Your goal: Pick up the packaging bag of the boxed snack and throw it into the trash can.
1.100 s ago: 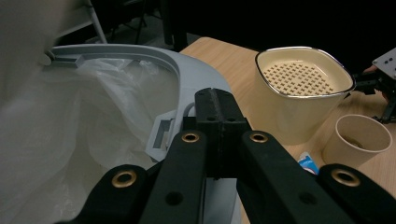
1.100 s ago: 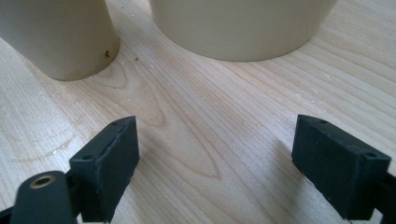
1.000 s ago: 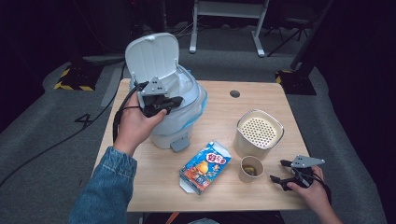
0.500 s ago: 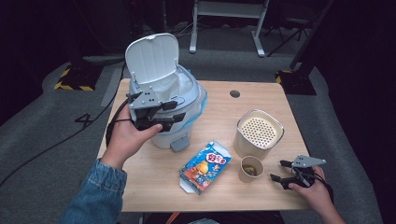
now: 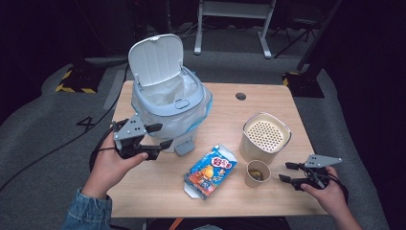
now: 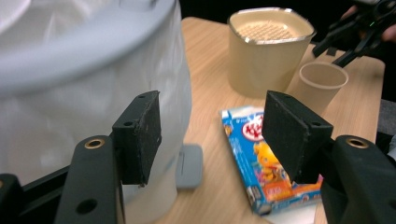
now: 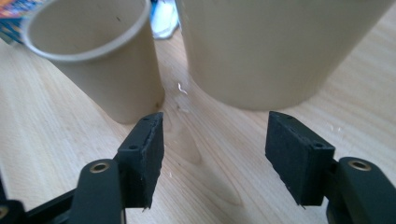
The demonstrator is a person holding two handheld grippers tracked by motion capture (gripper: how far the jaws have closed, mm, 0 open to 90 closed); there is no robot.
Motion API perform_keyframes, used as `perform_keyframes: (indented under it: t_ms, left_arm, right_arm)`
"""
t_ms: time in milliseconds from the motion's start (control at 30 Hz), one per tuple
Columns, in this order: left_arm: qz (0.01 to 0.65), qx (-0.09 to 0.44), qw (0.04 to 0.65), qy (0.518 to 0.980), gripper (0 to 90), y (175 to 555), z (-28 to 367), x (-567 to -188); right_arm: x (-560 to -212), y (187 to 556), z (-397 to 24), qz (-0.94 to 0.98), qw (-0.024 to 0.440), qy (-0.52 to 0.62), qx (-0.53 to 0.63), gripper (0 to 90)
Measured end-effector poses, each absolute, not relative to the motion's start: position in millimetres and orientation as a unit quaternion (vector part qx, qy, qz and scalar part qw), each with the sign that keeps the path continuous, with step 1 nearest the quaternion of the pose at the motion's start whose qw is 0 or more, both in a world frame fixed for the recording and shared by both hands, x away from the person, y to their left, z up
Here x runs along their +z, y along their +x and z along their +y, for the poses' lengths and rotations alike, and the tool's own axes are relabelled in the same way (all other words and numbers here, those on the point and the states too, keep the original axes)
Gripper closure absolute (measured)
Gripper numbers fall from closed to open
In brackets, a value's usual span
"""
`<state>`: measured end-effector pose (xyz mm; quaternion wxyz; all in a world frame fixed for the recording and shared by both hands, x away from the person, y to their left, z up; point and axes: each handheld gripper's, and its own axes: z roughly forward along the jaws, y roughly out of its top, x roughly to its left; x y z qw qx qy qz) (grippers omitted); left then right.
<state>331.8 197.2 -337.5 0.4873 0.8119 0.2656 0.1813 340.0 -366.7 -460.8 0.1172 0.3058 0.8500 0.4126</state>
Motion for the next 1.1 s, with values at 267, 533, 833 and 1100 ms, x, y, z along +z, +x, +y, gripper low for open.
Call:
perform_keyframes:
  t_ms: [267,533,833,1100]
  left_arm:
    - [0.293,0.165,0.475,0.813,39.5,318,216,-391]
    - [0.343,0.14,0.439,0.818,40.3,320,231,-454]
    - [0.358,0.133,0.407,0.83,38.3,328,232,-490]
    - [0.356,0.125,0.382,0.844,36.9,332,229,-502]
  right_arm:
    - [-433,338,-355,0.855,0.11,0.271,0.429,41.7]
    - [-403,336,-341,0.86,0.098,0.24,0.44,44.4]
    - [-386,337,-306,0.863,0.089,0.208,0.453,42.4]
    - [-390,341,-264,0.87,0.061,0.2,0.447,39.4]
